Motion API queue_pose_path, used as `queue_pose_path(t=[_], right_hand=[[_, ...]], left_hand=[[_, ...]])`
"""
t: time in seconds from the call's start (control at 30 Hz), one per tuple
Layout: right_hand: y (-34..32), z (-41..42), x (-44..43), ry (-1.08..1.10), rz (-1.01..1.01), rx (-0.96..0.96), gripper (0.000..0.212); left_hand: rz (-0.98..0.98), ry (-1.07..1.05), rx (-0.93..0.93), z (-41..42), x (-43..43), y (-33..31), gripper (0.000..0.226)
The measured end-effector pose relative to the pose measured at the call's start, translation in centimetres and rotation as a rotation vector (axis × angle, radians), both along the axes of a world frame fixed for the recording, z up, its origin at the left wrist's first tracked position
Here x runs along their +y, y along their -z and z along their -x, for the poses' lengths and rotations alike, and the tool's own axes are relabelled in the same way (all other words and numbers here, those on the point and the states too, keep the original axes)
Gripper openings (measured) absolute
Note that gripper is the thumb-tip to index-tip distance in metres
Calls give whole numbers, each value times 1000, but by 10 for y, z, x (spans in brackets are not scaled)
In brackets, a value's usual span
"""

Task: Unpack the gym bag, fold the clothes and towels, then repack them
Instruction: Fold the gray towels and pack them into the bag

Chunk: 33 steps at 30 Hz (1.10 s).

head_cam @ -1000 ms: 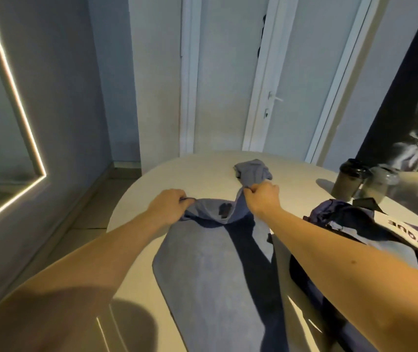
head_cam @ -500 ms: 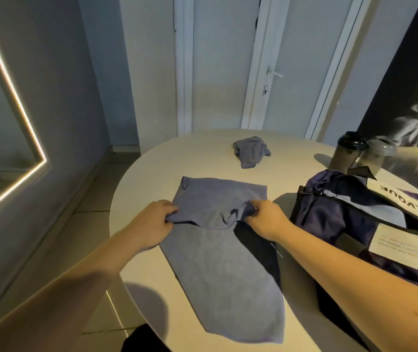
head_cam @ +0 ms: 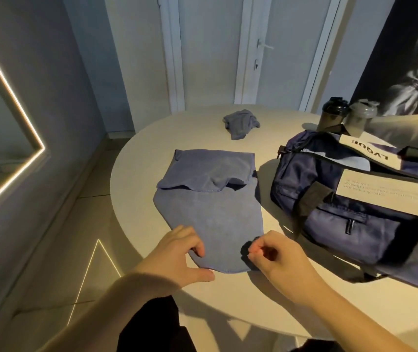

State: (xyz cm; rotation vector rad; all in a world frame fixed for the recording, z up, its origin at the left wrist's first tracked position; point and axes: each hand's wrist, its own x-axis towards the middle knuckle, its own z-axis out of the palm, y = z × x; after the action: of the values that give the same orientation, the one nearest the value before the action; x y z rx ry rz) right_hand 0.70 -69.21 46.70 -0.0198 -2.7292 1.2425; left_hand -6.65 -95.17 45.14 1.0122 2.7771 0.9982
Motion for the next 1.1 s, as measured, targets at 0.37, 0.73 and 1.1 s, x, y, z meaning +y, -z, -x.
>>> queue_pose_path(t=[0.37,0.73,1.1], right_hand=[[27,-19,-7,54,-22,96,16],[28,-28,-4,88,191,248,18],[29,-26,3,138,380,171,27]], left_hand=[[-157,-205,-44,-15,8,15,15],[-205,-504,361,-17,22,19,16],[-93,-567,396,-2,22,13,24]])
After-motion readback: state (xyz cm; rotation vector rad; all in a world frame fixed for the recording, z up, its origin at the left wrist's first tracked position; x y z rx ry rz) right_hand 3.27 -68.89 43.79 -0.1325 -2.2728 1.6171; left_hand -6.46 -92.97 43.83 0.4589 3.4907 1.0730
